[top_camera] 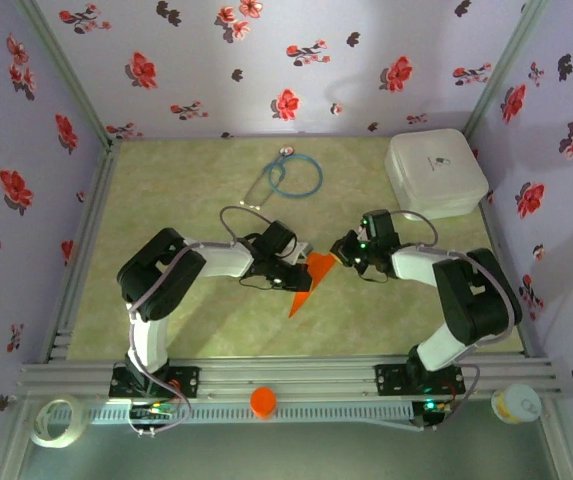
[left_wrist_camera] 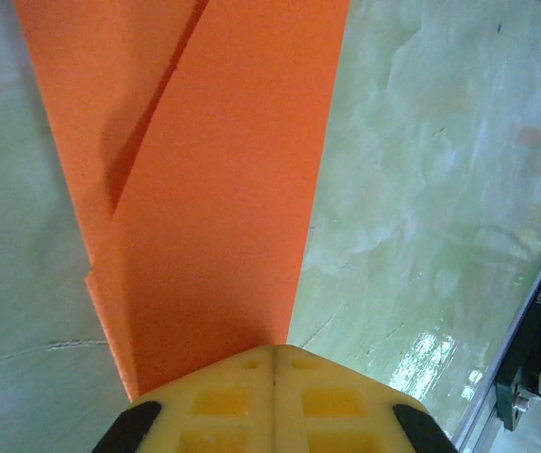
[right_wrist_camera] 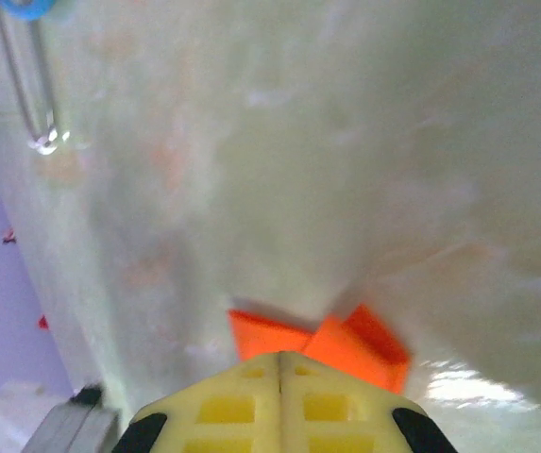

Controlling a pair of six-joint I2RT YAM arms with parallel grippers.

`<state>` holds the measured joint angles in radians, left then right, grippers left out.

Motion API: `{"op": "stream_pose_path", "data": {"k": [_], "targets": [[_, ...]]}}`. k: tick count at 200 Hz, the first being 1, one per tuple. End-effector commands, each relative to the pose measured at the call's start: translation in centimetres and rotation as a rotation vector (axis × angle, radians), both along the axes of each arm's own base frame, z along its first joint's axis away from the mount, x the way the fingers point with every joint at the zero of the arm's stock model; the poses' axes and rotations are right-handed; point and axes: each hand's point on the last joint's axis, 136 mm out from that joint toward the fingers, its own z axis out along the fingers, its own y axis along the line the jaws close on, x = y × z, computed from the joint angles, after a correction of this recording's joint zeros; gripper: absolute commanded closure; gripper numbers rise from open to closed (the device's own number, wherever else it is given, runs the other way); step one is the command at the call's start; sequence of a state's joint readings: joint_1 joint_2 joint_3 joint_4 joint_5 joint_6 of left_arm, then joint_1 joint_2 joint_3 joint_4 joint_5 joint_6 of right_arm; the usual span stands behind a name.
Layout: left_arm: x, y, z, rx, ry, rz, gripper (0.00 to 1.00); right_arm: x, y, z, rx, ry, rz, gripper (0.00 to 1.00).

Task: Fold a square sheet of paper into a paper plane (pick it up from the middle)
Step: Fold the wing for the fifth time at the center of the table.

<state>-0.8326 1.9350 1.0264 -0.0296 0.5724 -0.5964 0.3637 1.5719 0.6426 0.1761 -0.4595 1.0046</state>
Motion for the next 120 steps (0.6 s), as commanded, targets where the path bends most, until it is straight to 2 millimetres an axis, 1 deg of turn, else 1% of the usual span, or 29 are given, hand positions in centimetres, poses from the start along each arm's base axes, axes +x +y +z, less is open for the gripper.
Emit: {"op": "stream_pose_path", "data": {"k": [1, 15, 41, 65, 91, 120], "targets": [[-1.1, 2.5, -2.6, 0.122, 0.055, 0.022, 1.00, -1.2, 1.0, 0.0, -0.021, 0.004, 0.049, 1.00], [-1.1, 2.4, -2.5, 0.116, 0.054, 0.021, 1.00, -1.4, 1.1, -0.9, -0.038, 0.024, 0.050, 1.00], [-1.0, 2.1, -2.0, 0.102, 0.053, 0.017, 1.00, -1.8, 0.3, -3.1, -0.083, 0.078, 0.034, 1.00], [-0.7, 1.4, -0.9, 0.072, 0.044, 0.009, 1.00, -2.5, 0.0, -4.8, -0.108, 0.129, 0.040, 1.00], [0.0, 0.2, 1.1, 0.010, 0.021, -0.003, 1.00, -3.2, -0.5, -5.7, -0.132, 0.155, 0.032, 1.00], [0.8, -1.3, 2.9, -0.061, 0.010, -0.011, 1.00, -3.5, -0.6, -6.0, -0.128, 0.159, 0.029, 1.00]]}}
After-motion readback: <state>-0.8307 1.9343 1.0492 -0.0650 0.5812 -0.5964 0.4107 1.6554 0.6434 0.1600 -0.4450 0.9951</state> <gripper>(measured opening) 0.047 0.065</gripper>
